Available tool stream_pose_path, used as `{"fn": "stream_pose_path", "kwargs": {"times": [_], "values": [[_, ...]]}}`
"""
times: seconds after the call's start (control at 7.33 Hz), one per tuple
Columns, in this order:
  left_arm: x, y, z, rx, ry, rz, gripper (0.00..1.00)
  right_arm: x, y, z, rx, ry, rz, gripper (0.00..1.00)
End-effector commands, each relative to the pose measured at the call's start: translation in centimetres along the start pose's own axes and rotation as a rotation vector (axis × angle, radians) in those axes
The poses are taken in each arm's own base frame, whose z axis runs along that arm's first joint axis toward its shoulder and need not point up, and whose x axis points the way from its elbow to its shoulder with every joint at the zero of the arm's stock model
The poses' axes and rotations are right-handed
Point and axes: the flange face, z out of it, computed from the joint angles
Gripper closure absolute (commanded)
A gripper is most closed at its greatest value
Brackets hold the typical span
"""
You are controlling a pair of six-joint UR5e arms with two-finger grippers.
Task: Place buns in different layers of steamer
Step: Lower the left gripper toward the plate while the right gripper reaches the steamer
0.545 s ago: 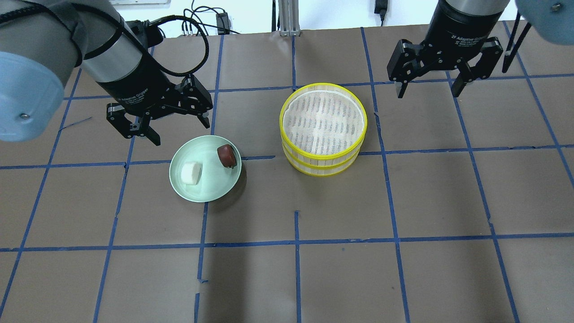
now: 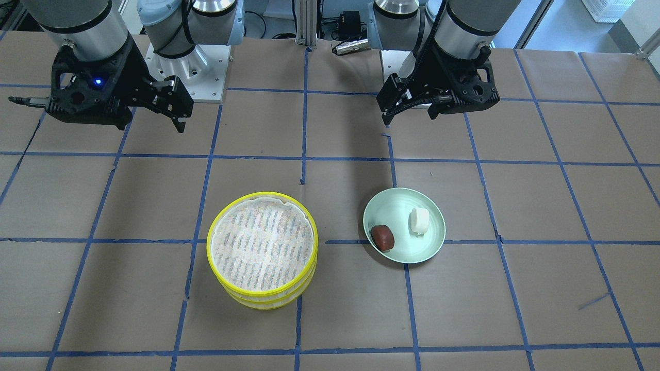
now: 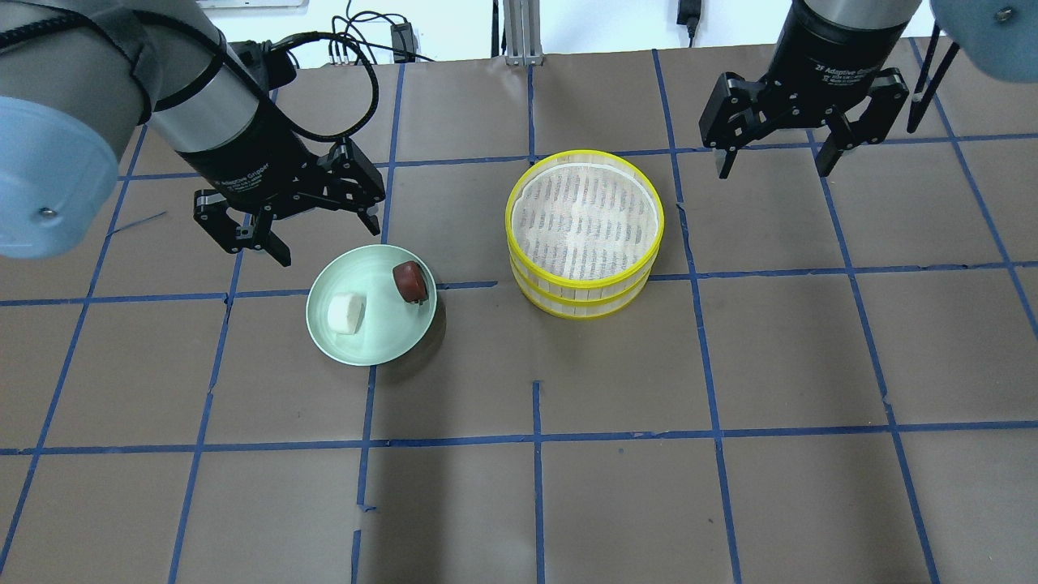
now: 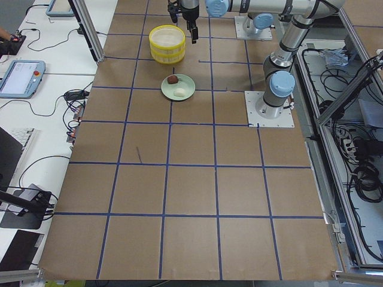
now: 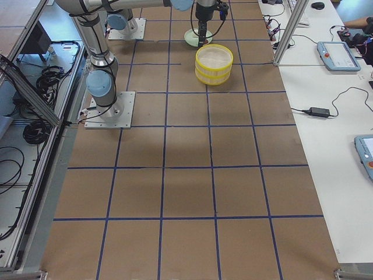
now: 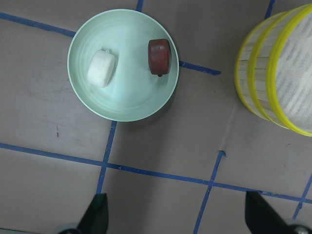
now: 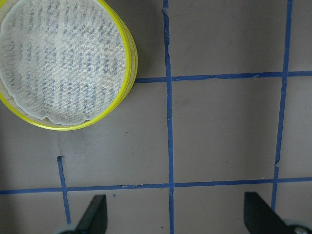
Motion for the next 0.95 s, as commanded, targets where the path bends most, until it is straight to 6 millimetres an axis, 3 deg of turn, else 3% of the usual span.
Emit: {"fn": "stream_pose_path", "kwargs": {"times": [0.0, 0.14, 0.41, 0.68, 0.82], "values": [[-2.4, -1.8, 2.7, -0.031, -0.087, -0.023, 0.0, -1.5, -4.5, 4.6, 0.05, -0.014, -0.007, 0.0], [-3.5, -2.7, 3.3, -0.011, -0.159, 0.032, 0.0, -3.6, -6.8, 8.3, 0.048, -0.013, -0.034, 0.0], [-4.0, -6.4, 8.6, -0.006, -0.228, 0.085, 0.0, -4.9, -11.6, 14.8, 0.101, -0.018, -0.019, 0.0], [-3.8, -9.9, 13.2, 0.032, -0.217, 0.089, 0.0, -4.9, -11.6, 20.1, 0.082, -0.01, -0.013, 0.0], [-3.5, -12.6, 16.3, 0.067, -0.212, 0.136, 0.02, -4.7, -11.5, 20.5, 0.08, -0.003, 0.008, 0.0]]}}
